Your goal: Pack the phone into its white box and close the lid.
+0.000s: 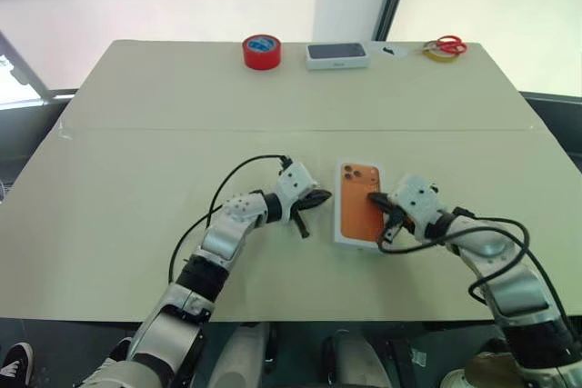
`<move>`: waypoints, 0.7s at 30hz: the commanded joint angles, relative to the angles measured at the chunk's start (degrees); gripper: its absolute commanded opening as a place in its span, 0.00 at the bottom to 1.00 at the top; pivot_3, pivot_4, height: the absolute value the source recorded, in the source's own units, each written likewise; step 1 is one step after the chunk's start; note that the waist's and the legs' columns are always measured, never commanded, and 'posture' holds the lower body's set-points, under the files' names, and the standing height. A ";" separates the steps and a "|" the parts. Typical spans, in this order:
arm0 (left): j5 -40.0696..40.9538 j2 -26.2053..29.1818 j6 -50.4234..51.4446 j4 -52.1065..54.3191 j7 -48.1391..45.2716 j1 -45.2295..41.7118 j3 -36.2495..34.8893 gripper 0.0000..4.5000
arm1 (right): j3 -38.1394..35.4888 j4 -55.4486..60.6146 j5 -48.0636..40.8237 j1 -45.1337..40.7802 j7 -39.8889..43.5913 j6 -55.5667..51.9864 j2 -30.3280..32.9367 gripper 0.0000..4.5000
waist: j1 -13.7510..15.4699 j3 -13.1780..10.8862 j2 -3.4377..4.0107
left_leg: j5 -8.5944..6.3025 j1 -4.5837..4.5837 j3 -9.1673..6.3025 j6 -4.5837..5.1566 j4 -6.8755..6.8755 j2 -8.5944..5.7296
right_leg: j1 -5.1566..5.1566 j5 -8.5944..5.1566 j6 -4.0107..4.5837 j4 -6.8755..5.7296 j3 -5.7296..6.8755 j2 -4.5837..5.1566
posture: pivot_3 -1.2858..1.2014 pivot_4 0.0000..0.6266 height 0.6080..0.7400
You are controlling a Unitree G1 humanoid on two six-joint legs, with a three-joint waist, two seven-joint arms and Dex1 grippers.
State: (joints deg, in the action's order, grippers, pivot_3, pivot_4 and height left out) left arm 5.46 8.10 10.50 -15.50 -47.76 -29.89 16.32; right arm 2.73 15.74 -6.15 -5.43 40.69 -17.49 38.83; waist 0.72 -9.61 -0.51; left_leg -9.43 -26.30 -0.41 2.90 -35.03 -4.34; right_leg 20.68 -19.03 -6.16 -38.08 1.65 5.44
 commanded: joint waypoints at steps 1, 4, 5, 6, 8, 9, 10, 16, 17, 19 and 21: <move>5.30 -0.78 4.32 4.64 -3.79 0.58 -0.55 0.06 | -0.70 1.84 -7.59 0.14 4.89 -5.52 -0.72 0.06 | 0.03 0.00 0.01 | 0.00 0.02 -0.01 0.00 0.00 0.00 | -0.01 0.00 0.00 0.00 0.00 0.00 | 0.52 0.24 0.99; 5.78 -0.19 3.26 6.53 -2.74 0.86 -2.36 0.31 | -2.28 3.27 -11.34 -1.20 5.74 -5.95 -2.00 0.31 | 0.06 -0.01 0.00 | 0.03 0.01 -0.04 0.10 -0.01 0.00 | -0.03 0.00 0.00 0.03 0.01 0.01 | 0.52 0.24 0.99; 7.09 0.24 3.96 8.02 -2.61 1.02 -3.81 0.39 | -2.95 2.84 -11.11 -1.89 4.71 -5.55 -2.52 0.39 | 0.02 -0.01 0.00 | 0.03 -0.01 -0.03 0.11 -0.01 0.00 | -0.02 0.00 0.00 0.03 0.01 0.02 | 0.52 0.24 0.99; 8.67 0.73 5.08 9.58 -2.57 1.21 -5.30 0.51 | -3.69 2.33 -11.17 -2.38 4.29 -5.43 -2.66 0.52 | 0.00 -0.01 0.01 | 0.03 -0.03 -0.03 0.11 -0.01 0.00 | 0.01 0.00 0.00 0.03 0.01 0.02 | 0.52 0.24 0.99; 11.16 3.10 7.68 13.08 -2.59 1.97 -8.16 0.73 | -5.55 1.26 -11.83 -2.85 5.25 -4.64 -1.60 0.74 | -0.03 -0.01 0.01 | 0.03 -0.06 -0.03 0.11 -0.02 0.00 | 0.06 0.00 0.00 0.02 0.01 0.02 | 0.52 0.24 0.99; 11.83 4.45 8.76 14.46 -2.69 2.38 -9.09 0.84 | -6.25 0.81 -12.08 -2.98 5.79 -4.43 -0.93 0.84 | -0.08 -0.01 0.01 | 0.03 -0.05 -0.03 0.10 -0.01 0.00 | 0.06 0.00 0.00 0.01 0.01 0.02 | 0.52 0.24 0.99; 12.91 6.96 10.35 16.05 -3.09 3.10 -10.88 0.97 | -7.68 0.03 -12.85 -3.37 6.47 -4.08 -0.26 0.97 | -0.16 0.00 0.02 | 0.03 -0.05 -0.03 0.10 0.00 0.01 | 0.07 0.00 0.00 0.01 0.01 0.01 | 0.52 0.24 0.99; 16.83 19.45 13.41 21.39 -6.42 7.85 -18.36 0.99 | -13.80 -0.67 -18.17 -2.79 13.27 -3.91 4.34 0.99 | 0.01 -0.03 0.06 | 0.04 -0.05 -0.03 0.08 0.02 0.03 | 0.07 0.00 0.01 0.02 0.01 0.00 | 0.52 0.24 0.99; 17.46 20.93 13.61 21.96 -7.02 8.58 -19.21 0.99 | -14.61 -0.93 -19.30 -2.48 14.65 -4.10 5.09 0.99 | 0.07 -0.03 0.05 | 0.04 -0.04 -0.03 0.09 0.02 0.02 | 0.07 0.00 0.01 0.03 0.01 0.01 | 0.52 0.24 0.99; 18.35 24.25 13.64 22.44 -8.24 10.82 -21.03 0.99 | -15.77 -2.76 -18.92 -1.84 16.53 -1.96 6.65 0.99 | 0.11 -0.03 0.05 | -0.02 -0.04 -0.03 0.02 0.02 0.02 | 0.05 -0.01 0.02 0.05 0.01 0.03 | 0.52 0.24 0.99; 20.27 26.70 15.78 21.99 -8.30 12.52 -23.85 0.99 | -16.26 -4.78 -18.50 -0.97 18.84 -1.07 8.59 0.99 | 0.07 -0.03 0.06 | -0.06 -0.03 -0.03 -0.02 0.02 0.02 | 0.04 -0.01 0.03 0.06 0.00 0.04 | 0.52 0.24 0.99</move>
State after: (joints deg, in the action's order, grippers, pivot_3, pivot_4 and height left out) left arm 23.46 33.92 25.01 4.88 -55.49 -17.68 -4.80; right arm -11.57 11.76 -23.89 -6.82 57.79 -20.18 46.13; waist 0.79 -9.63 -0.45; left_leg -9.50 -26.32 -0.44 2.89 -35.01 -4.32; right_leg 20.72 -19.05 -6.13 -38.01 1.65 5.49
